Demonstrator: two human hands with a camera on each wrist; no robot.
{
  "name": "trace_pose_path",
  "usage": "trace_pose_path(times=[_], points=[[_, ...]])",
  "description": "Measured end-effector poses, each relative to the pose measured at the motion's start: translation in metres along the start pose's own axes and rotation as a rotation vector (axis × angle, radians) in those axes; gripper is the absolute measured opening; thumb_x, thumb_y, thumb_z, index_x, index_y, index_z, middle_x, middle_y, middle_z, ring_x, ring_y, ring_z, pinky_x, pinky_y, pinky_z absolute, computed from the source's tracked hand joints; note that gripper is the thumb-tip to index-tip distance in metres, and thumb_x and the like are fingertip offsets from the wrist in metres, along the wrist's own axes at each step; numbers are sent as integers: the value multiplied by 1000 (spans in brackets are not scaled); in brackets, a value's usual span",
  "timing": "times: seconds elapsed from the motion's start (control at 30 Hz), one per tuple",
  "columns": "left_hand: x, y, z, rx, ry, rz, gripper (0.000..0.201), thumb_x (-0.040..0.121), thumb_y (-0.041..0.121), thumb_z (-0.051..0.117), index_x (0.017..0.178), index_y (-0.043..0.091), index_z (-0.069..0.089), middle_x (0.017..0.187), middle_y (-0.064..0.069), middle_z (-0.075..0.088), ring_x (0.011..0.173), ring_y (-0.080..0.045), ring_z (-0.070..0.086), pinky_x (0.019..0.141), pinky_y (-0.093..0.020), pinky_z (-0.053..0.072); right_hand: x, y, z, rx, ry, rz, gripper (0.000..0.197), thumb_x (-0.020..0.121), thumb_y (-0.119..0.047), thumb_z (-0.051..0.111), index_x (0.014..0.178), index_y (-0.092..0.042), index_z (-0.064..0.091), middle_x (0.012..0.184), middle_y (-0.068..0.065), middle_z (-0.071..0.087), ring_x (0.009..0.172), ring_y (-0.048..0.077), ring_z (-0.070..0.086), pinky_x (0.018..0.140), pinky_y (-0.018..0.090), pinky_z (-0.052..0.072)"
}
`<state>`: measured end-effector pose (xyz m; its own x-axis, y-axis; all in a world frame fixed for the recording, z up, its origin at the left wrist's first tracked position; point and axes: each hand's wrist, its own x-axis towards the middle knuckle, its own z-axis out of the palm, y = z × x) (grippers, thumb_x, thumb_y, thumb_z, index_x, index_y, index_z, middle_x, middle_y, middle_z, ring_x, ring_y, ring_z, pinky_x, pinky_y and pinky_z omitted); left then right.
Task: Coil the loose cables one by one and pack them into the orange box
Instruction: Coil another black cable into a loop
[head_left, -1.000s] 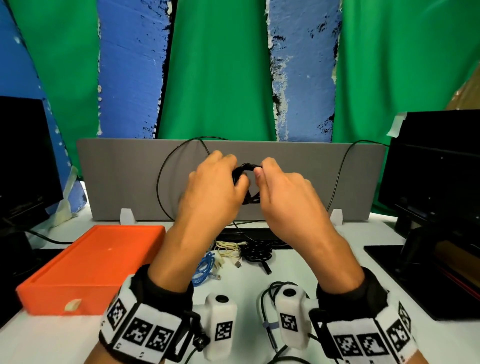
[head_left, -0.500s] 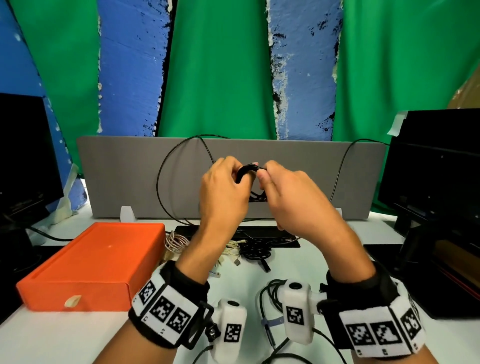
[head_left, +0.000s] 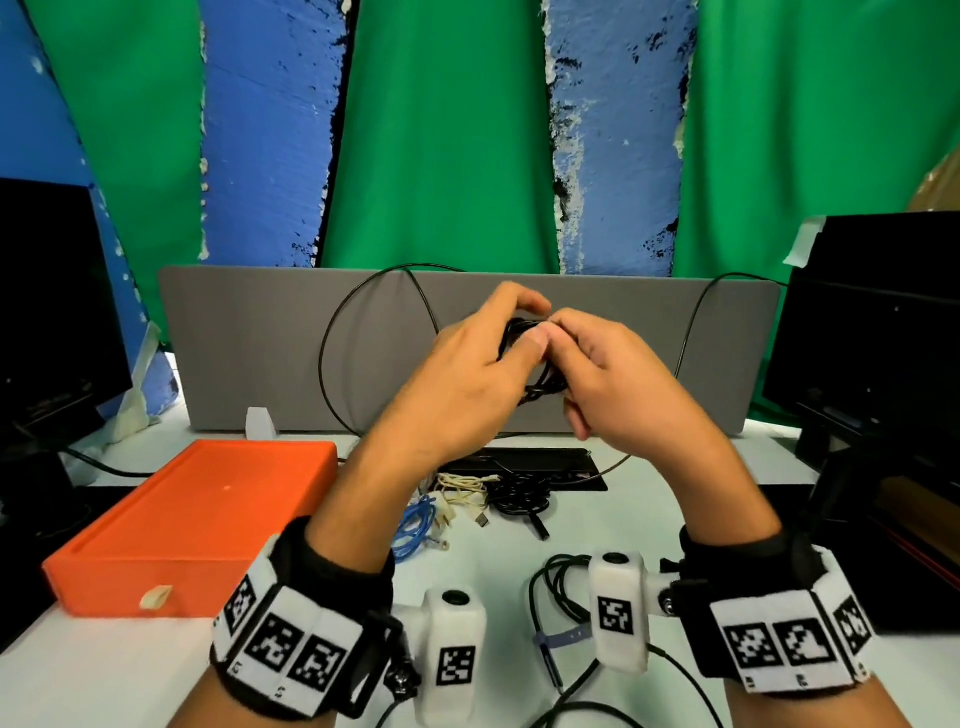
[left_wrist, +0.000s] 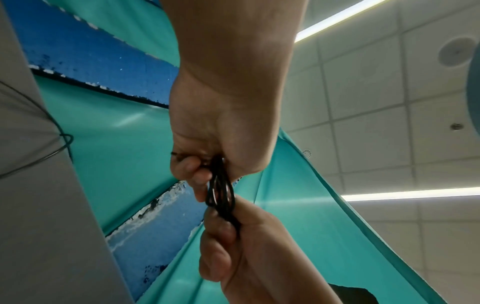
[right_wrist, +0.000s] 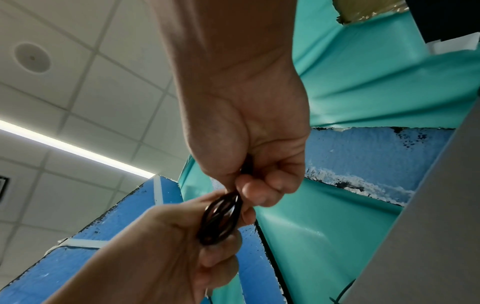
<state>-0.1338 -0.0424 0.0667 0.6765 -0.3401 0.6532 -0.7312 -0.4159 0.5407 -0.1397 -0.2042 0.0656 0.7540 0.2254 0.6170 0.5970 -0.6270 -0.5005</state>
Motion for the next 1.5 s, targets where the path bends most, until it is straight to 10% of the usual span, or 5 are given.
trace_pose_path(times=[0.2,0.4,0.67,1.07,1.5], points=[[0,6,9,61,441,177,29,102,36,52,87,15,65,69,4,61,65,-11,56,59,-32,44,-4,-16,4,430,-37,73,32,109,-26,37,104,-7,61,57,1,42,47,22,41,44,30,36],[0,2,-18,117,290,140,30,98,36,57,79,14,63,58,2,53,56,-11,46,54,-26,38,-16,-17,-20,345,-319,-8,36,108,-13,41,127,-37,60,70,-1,61,57,20,48,57,34,43],[1,1,-19,-251,165,4,31,102,30,51,78,12,59,50,6,42,44,-9,34,44,-24,28,-17,-23,-22,-226,89,-126,7,95,-26,67,92,-30,72,89,-11,65,84,4,59,79,26,46],[4,-3,-4,-83,471,194,26,104,29,48,87,14,61,80,-1,57,76,-14,56,67,-35,48,2,-29,25,932,324,115,11,95,-3,63,98,-7,73,88,4,77,81,12,70,74,24,59],[4,-4,-1,-297,379,168,18,101,29,48,87,23,58,74,9,58,70,-6,53,66,-32,45,0,-15,17,1264,-189,313,29,89,-16,56,117,-15,63,90,-2,69,85,12,59,78,31,40]])
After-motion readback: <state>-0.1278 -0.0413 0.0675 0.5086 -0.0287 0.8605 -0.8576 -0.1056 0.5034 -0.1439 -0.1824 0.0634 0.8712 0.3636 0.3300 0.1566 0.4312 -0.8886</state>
